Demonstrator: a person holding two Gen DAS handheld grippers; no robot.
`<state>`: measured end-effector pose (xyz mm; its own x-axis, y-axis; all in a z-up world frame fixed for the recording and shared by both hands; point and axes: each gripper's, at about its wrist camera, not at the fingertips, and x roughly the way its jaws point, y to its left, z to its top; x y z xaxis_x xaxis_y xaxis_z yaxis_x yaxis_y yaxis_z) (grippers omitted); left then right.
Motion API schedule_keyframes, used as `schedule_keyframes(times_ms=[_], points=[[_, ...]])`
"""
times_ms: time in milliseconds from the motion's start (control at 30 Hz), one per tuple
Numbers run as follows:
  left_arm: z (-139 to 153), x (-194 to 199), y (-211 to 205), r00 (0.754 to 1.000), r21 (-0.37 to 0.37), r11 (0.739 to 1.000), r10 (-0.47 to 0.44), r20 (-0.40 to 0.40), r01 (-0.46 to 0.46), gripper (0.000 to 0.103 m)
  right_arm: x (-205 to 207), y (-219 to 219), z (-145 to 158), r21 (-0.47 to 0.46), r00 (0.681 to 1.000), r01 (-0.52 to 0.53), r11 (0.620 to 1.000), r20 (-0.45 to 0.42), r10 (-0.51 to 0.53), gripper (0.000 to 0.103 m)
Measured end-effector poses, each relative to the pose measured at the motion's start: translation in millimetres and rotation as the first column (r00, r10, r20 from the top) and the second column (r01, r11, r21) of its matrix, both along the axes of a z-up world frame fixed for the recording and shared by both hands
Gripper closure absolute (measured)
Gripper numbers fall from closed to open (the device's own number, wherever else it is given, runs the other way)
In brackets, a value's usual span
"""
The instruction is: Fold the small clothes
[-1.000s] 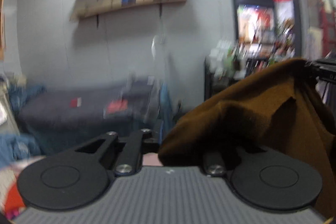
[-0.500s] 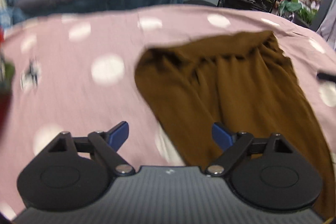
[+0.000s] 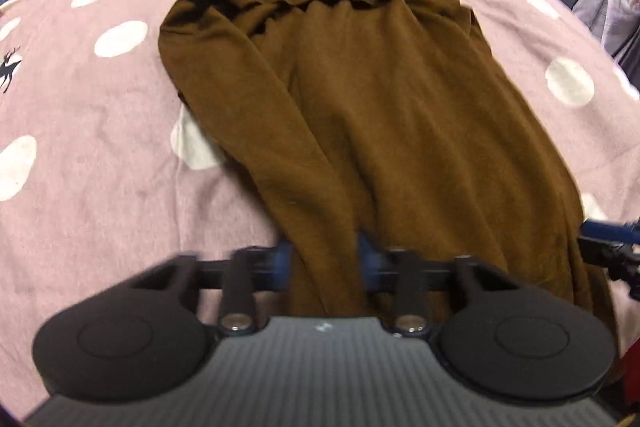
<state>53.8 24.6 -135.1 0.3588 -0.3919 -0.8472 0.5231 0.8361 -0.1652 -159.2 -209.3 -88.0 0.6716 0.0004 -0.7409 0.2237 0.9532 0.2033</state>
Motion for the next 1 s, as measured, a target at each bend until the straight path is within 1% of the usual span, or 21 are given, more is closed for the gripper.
schedule_keyframes(times_ms=[33, 100, 133, 233, 300, 333, 367, 400, 467, 500, 533, 567, 600, 633, 667, 700, 767, 800, 867, 933, 1000], points=[[3.4, 1.0, 6.2, 1.000, -0.015, 1.000, 0.018, -0.014, -0.018, 0.089, 0.5, 0.1, -0.9, 0.011, 1.000, -0.007, 1.000, 0.011, 0.007, 0.102], [7.9, 10.5, 20.9, 0.998, -0.043, 0.998, 0.052, -0.041, -0.054, 0.091, 0.5, -4.0, 0.2, 0.041, 0.999, 0.004, 0.999, 0.036, -0.006, 0.103], [11.1, 14.8, 29.0, 0.997, -0.045, 0.996, 0.072, -0.039, -0.074, 0.093, -1.7, -4.7, 1.6, 0.017, 0.998, 0.013, 1.000, 0.055, -0.014, 0.103], [23.8, 25.8, 58.6, 0.988, -0.014, 0.988, 0.152, 0.021, -0.152, 0.095, -8.2, -8.1, 15.5, -0.076, 0.993, 0.044, 0.996, 0.111, -0.035, 0.103], [33.5, 37.4, 82.4, 0.974, 0.011, 0.976, 0.215, 0.076, -0.216, 0.096, -10.4, -15.8, 19.5, -0.074, 0.993, 0.065, 0.995, 0.102, -0.057, 0.099], [39.0, 44.5, 96.1, 0.959, 0.035, 0.963, 0.260, 0.116, -0.266, 0.097, -10.8, -19.5, 18.6, -0.063, 0.994, 0.073, 0.995, 0.086, -0.067, 0.091], [44.4, 51.8, 110.0, 0.941, 0.058, 0.949, 0.299, 0.158, -0.311, 0.097, -12.9, -21.8, 17.7, -0.051, 0.993, 0.088, 0.995, 0.086, -0.083, 0.074], [50.7, 59.2, 125.9, 0.919, 0.074, 0.930, 0.341, 0.198, -0.361, 0.097, -15.3, -22.7, 16.4, -0.045, 0.990, 0.114, 0.992, 0.085, -0.110, 0.049], [61.6, 71.8, 157.3, 0.873, 0.094, 0.885, 0.423, 0.241, -0.455, 0.097, -13.9, -20.1, 9.9, -0.042, 0.991, 0.132, 0.990, 0.041, -0.131, 0.014], [65.6, 76.4, 169.1, 0.869, 0.103, 0.877, 0.437, 0.234, -0.469, 0.097, -13.6, -16.9, 6.4, -0.040, 0.992, 0.122, 0.992, 0.034, -0.120, 0.014], [69.7, 77.1, 177.5, 0.863, 0.091, 0.874, 0.449, 0.231, -0.478, 0.092, -13.6, -13.4, 3.3, -0.035, 0.993, 0.115, 0.993, 0.035, -0.113, 0.014], [73.2, 74.4, 182.2, 0.862, 0.069, 0.875, 0.453, 0.226, -0.479, 0.078, -11.5, -10.2, -0.4, -0.024, 0.994, 0.107, 0.994, 0.020, -0.107, 0.013], [75.0, 71.5, 180.7, 0.878, 0.052, 0.890, 0.434, 0.202, -0.452, 0.066, -7.6, -8.4, -5.0, -0.009, 0.995, 0.102, 0.995, -0.007, -0.102, 0.013], [74.6, 67.8, 173.9, 0.899, 0.035, 0.910, 0.401, 0.173, -0.413, 0.042, -6.1, -5.2, -7.8, -0.004, 0.994, 0.105, 0.994, -0.013, -0.105, 0.013], [73.4, 61.8, 164.3, 0.920, 0.017, 0.929, 0.362, 0.152, -0.369, 0.037, -5.7, -0.8, -6.9, -0.017, 0.995, 0.102, 0.995, -0.001, -0.102, 0.019], [70.4, 56.4, 151.9, 0.940, 0.005, 0.948, 0.316, 0.127, -0.319, 0.037, -3.5, 2.8, -6.9, -0.021, 0.997, 0.072, 0.997, -0.004, -0.072, 0.043], [57.2, 47.1, 120.9, 0.975, -0.011, 0.977, 0.215, 0.053, -0.214, 0.034, -0.7, 5.5, -8.0, -0.030, 0.999, 0.051, 0.998, -0.012, -0.051, 0.075], [49.5, 42.1, 106.6, 0.984, -0.024, 0.984, 0.176, 0.015, -0.176, 0.033, -1.5, 4.4, -8.4, -0.038, 0.998, 0.064, 0.997, -0.010, -0.065, 0.088], [34.7, 32.2, 80.7, 0.992, -0.037, 0.992, 0.120, -0.050, -0.122, 0.033, -6.1, -3.0, -8.3, -0.018, 0.997, 0.079, 0.997, 0.005, -0.079, 0.098], [21.8, 24.5, 60.9, 0.994, -0.035, 0.996, 0.076, -0.084, -0.079, 0.033, -14.0, -11.0, -1.9, -0.015, 0.991, 0.124, 0.992, 0.043, -0.123, 0.099], [9.9, 18.0, 49.1, 0.997, 0.008, 0.999, 0.050, -0.066, -0.050, 0.033, -21.8, -20.3, 9.4, -0.114, 0.980, 0.188, 0.975, 0.094, -0.178, 0.099]])
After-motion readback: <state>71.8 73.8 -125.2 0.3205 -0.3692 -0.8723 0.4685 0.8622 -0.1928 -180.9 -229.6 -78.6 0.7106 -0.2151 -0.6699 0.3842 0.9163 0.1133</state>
